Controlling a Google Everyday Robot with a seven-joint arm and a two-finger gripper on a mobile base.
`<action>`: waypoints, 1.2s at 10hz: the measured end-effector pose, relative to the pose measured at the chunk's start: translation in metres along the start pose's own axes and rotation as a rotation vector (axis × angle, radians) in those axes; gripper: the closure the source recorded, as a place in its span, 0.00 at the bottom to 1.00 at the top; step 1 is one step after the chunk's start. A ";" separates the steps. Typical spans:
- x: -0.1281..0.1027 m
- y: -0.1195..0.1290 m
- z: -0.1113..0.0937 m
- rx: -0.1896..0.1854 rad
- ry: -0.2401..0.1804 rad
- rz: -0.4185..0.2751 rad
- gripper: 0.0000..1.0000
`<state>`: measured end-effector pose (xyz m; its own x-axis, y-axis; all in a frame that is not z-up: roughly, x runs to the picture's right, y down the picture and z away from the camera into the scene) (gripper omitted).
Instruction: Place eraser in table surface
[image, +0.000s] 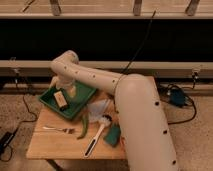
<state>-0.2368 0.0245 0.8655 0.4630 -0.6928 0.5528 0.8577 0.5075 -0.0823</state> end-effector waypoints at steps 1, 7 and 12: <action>0.000 -0.002 0.005 0.003 0.016 -0.029 0.35; -0.003 -0.015 0.029 0.001 0.037 -0.251 0.35; -0.012 -0.027 0.049 0.027 -0.004 -0.436 0.35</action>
<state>-0.2763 0.0445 0.9014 0.0580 -0.8431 0.5346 0.9667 0.1811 0.1808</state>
